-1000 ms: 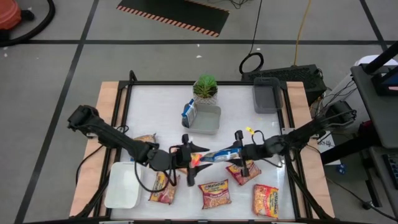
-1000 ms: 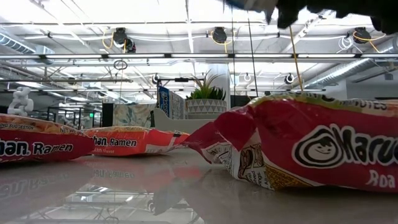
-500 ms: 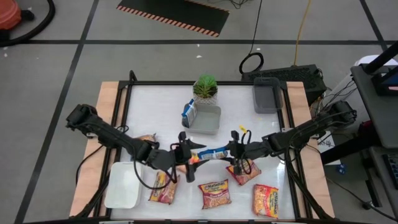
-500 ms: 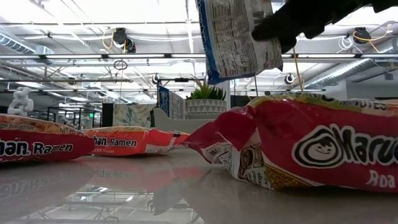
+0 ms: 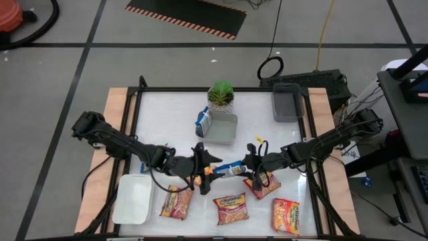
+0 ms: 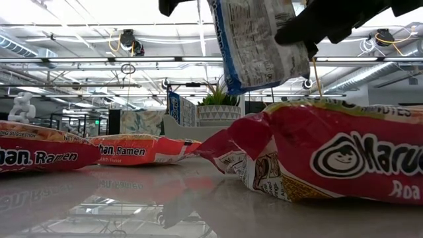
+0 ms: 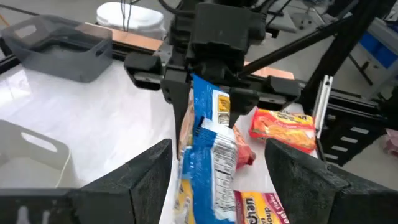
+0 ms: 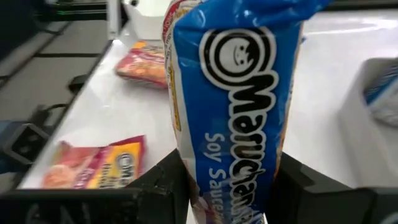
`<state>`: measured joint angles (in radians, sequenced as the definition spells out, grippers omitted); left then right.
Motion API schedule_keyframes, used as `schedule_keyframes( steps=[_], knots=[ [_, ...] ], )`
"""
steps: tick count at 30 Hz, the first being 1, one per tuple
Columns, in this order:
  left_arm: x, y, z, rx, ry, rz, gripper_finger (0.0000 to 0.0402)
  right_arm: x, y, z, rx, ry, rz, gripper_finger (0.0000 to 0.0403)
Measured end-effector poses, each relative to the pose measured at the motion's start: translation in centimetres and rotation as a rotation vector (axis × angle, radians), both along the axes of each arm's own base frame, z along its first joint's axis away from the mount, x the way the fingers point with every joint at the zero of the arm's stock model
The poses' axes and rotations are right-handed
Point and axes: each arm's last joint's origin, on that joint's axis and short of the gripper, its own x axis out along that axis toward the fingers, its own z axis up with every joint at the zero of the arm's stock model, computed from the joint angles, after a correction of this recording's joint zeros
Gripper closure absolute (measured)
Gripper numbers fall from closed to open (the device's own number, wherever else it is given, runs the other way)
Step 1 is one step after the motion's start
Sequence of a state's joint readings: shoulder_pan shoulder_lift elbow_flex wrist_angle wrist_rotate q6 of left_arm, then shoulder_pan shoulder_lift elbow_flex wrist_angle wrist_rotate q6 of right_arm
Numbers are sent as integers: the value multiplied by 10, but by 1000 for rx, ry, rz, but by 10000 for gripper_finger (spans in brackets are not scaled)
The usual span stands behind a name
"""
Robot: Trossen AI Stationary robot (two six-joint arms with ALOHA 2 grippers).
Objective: Sort Maruchan noodles
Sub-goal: Put the right blue noodle pack into the gray bin
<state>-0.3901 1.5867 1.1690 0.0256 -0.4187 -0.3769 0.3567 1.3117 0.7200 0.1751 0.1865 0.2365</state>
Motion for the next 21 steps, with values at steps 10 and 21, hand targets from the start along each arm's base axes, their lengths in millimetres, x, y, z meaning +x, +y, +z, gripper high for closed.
schedule_keyframes(
  steps=[10,21],
  knots=[
    [3,2,-4,-3,14,-12,142,-3,-3,-7,81,100,18,270],
    [15,3,-17,-44,23,-52,142,-5,-3,-10,115,151,15,270]
  ],
)
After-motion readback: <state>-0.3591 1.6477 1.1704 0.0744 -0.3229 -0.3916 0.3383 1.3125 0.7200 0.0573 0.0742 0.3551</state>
